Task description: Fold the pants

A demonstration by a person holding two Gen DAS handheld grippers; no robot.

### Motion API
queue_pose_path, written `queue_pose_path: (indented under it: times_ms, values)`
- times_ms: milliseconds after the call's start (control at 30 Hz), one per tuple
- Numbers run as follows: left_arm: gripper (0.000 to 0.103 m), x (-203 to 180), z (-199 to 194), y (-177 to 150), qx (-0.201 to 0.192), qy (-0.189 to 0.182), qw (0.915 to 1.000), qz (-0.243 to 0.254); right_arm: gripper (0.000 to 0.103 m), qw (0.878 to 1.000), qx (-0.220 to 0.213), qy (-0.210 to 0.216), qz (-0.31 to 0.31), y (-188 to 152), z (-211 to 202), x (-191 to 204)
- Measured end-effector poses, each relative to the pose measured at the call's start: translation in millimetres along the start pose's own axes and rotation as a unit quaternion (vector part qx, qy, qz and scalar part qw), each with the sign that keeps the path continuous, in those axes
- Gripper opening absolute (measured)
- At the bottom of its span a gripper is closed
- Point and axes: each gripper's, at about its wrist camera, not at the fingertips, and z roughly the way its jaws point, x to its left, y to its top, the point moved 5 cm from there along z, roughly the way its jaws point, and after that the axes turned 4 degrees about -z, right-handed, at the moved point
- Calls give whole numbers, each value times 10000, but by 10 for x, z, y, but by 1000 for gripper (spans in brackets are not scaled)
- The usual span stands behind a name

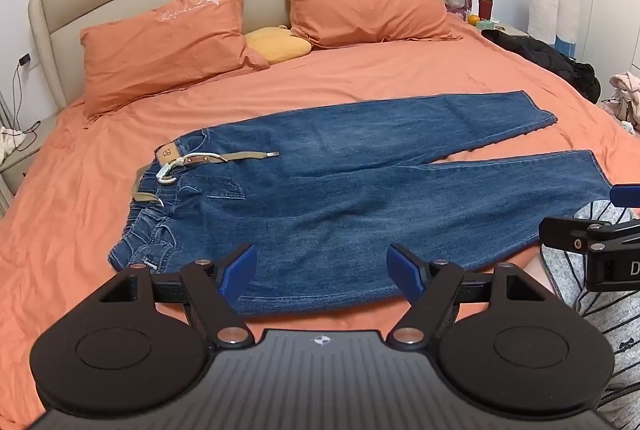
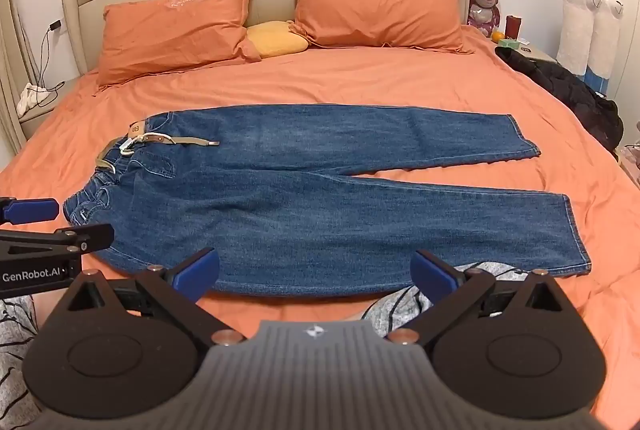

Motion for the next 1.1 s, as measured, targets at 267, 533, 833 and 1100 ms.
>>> queue_pose_path:
  times_ms: [267, 533, 833, 1100]
  values:
    - [87, 5, -14, 2, -105, 17, 9999, 20, 98, 10000, -26, -17, 18, 41, 2, -11]
    - [87, 31, -20, 49, -73, 45, 10000, 31, 98, 10000, -85, 40, 30, 91, -35, -16]
    - [87, 11, -3, 93, -36, 52, 10000, 39, 98, 10000, -65, 55, 15, 161, 2, 7]
    - [87, -31, 5, 130, -46, 33, 10000, 67, 98, 10000, -66, 62, 27, 156, 12, 27]
